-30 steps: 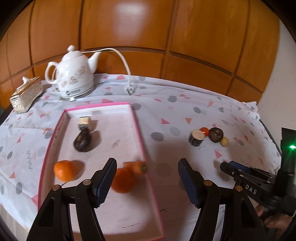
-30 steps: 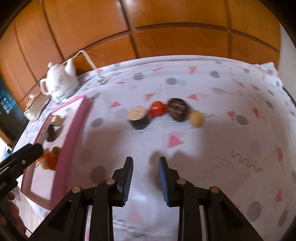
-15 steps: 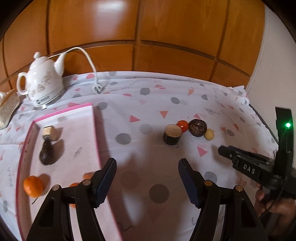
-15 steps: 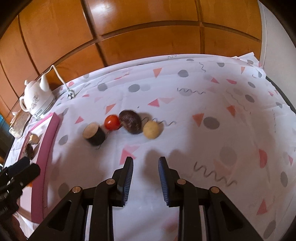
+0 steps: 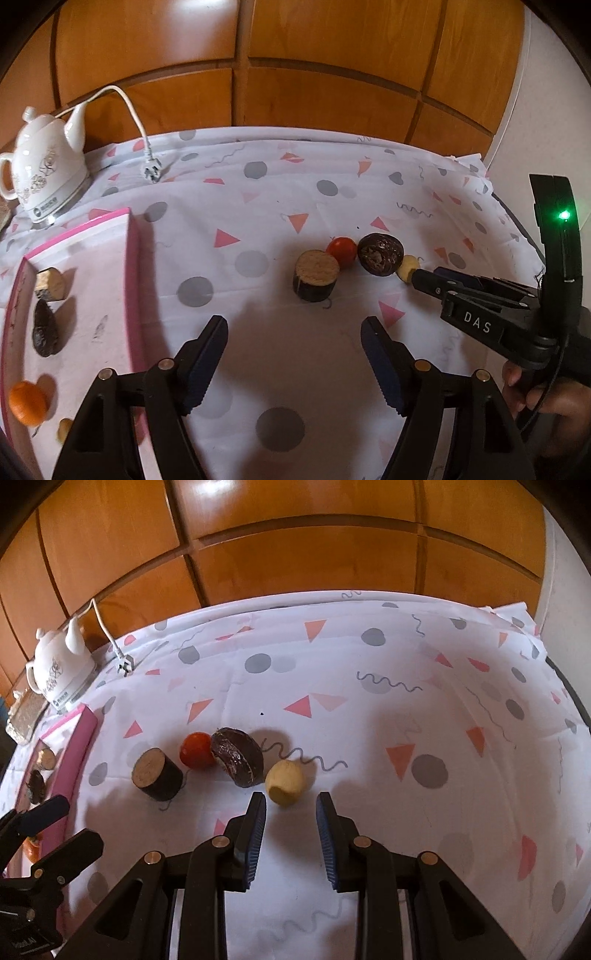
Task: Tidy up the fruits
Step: 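Grasp the brown round slice with the left tool while the right tool grasps the yellow potato, then carry the slice and the potato in both tools over the pink tray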
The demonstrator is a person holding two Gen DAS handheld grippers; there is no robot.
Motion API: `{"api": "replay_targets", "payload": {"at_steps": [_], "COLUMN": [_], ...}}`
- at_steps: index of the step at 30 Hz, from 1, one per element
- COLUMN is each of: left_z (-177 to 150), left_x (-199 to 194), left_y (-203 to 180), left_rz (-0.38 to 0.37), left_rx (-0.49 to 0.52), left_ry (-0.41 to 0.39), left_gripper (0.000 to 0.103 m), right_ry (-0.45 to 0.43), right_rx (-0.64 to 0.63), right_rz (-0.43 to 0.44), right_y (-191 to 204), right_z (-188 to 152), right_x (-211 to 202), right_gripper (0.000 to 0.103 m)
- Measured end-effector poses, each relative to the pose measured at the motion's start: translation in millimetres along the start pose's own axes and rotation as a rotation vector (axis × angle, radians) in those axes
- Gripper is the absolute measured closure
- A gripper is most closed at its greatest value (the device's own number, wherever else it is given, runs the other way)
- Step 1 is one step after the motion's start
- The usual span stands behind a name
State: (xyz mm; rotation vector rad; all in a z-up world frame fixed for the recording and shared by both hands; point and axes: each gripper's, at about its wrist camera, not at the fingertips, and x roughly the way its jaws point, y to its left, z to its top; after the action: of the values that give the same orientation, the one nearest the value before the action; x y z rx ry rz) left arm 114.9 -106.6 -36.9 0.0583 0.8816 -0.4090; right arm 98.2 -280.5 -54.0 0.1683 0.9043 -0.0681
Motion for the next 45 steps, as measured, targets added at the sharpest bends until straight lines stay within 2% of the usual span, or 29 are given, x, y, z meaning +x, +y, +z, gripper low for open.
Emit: {"api": "replay_targets", "payload": {"at_steps": [15, 19, 21, 23, 24, 25, 30, 38, 42, 45], "left_z": [24.0, 28.6, 29.3, 29.4, 29.3, 28.5, 13.1, -33.3, -48.8, -48.9], "left_x": [44.1, 56.2, 64.0, 63.9, 63.5, 62.2, 48.5, 10.8, 8.8, 9.6], "left_y": [-7.4, -6.0, -3.8, -3.4, -3.1, -3.5, -3.5, -5.9, -10.4, -8.1], "left_rz": [-0.016, -0.036, -0.049, -0.039, -0.061, -0.065, -0.066, -0.024, 0.003, 0.001], "left_rx": [0.0, -0.025, -0.044, -0.044, -0.046, -0.045, -0.046, -0.082, -0.037, -0.053], "left_ry": [0.03, 0.04, 0.063, 0.051, 0.054, 0.056, 0.04, 0.004, -0.047, -0.053], "left_gripper": [0.028, 0.029, 0.041, 0.059, 0.066, 0.066, 0.066, 0.066, 0.067, 0.067], "right_ry": [0.018, 0.008, 0.013, 0.021, 0.026, 0.029, 0.025, 0.017, 0.014, 0.01], "right_rx": [-0.082, -0.092, -0.096, -0.096, -0.091, -0.083, -0.085, -0.115, -0.091, -0.073], "right_rz": [0.01, 0.008, 0.019, 0.036, 0.053, 0.067, 0.081, 0.099, 0.098, 0.092], "right_y": [5.2, 4.9, 4.7, 4.8, 4.8, 4.8, 11.6, 28.1, 28.6, 27.3], "right_z": [11.7, 10.4, 9.3, 8.1, 7.1, 5.2, -7.6, -35.5, -43.4, -45.5], "right_x": [17.4, 17.6, 16.6, 13.9, 12.3, 10.3, 0.0, -17.7, -23.3, -24.6], "right_gripper": [0.072, 0.077, 0.077, 0.077, 0.077, 0.077, 0.077, 0.077, 0.077, 0.077]}}
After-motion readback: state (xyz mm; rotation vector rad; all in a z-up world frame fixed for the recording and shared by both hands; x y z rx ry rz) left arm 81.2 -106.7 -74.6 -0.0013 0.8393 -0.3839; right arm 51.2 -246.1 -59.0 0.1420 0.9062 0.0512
